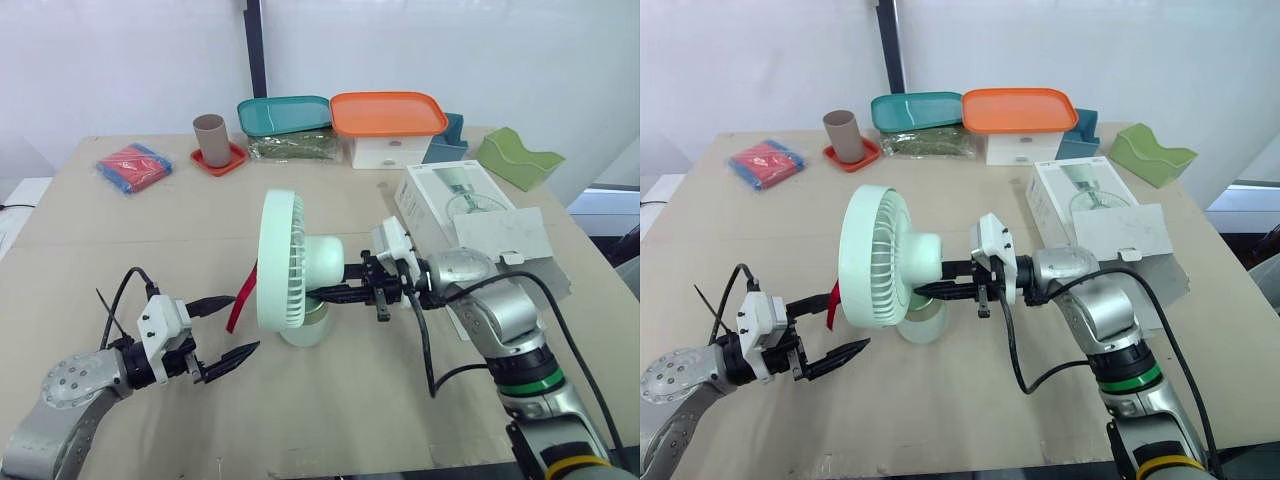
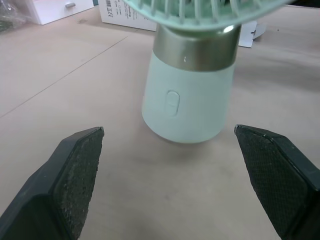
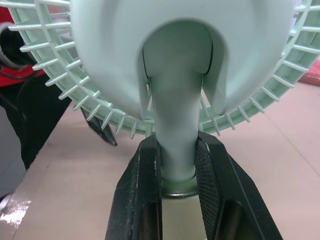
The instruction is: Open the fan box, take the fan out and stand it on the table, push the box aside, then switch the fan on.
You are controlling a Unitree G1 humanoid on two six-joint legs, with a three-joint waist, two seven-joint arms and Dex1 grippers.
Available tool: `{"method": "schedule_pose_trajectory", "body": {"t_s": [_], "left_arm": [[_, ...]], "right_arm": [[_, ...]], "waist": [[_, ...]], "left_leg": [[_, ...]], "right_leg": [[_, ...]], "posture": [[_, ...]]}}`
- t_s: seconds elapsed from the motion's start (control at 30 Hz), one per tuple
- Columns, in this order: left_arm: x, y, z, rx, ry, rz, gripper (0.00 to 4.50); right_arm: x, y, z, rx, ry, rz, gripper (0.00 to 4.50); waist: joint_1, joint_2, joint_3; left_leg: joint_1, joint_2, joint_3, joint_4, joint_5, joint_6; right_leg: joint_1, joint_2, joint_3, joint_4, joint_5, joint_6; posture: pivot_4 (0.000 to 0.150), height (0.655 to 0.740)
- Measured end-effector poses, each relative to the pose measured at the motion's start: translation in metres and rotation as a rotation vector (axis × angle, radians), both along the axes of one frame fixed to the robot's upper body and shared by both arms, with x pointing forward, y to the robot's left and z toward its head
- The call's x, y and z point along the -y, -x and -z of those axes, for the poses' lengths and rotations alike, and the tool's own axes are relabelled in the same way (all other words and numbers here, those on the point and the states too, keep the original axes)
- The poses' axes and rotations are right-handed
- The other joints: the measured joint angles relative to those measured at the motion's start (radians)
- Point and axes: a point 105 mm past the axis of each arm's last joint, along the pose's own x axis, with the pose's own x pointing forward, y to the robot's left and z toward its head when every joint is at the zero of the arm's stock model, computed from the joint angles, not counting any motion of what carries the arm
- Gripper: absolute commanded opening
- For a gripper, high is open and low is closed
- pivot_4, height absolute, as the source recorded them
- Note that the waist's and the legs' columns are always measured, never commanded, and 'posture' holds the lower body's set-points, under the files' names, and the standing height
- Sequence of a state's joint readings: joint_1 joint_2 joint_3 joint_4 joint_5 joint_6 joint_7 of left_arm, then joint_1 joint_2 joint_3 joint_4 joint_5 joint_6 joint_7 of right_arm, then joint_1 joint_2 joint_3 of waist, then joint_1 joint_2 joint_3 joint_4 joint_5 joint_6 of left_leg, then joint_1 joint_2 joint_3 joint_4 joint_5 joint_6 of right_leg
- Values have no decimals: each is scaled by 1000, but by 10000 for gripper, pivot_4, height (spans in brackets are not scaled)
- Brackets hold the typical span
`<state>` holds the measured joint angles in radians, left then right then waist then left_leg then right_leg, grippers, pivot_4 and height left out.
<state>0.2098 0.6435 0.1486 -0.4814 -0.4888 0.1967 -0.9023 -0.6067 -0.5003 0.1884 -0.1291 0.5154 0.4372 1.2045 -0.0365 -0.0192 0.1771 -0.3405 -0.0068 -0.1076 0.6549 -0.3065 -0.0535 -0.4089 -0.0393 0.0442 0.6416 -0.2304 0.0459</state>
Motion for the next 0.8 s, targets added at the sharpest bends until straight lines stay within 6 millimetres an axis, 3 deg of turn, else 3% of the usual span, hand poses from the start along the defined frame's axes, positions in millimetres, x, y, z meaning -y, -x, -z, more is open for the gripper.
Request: {"method": "schedule_pose_trajectory", "body": {"t_s": [0.13,0.47,0.6,0.8], "left_arm": [[0,-1,-1,8,10,-14,44549],[1,-3,-3,22,40,-44,44549],[1,-3,-3,22,42,-50,44549],[2,-4,-6,32,46,-59,44549]], "right_arm": [[-1,-15,-7,-11,-25,-8,3305],[-8,-56,-2,-16,-36,19,3305],[-9,-62,15,-39,-10,11,3305],[-13,-64,19,-31,17,-14,3305]], "waist": [[0,0,0],[-10,0,0],[-10,0,0],[-10,1,0]], "left_leg": [[0,0,0,0,0,0],[0,0,1,0,0,0],[0,0,1,0,0,0],[0,0,1,0,0,0]], "right_leg": [[0,0,0,0,0,0],[-1,0,0,1,1,-1],[-1,0,0,1,1,-1],[-2,0,0,2,1,-1]], "posture": [[1500,7400],[1500,7400],[1500,7400],[1500,7400]]}}
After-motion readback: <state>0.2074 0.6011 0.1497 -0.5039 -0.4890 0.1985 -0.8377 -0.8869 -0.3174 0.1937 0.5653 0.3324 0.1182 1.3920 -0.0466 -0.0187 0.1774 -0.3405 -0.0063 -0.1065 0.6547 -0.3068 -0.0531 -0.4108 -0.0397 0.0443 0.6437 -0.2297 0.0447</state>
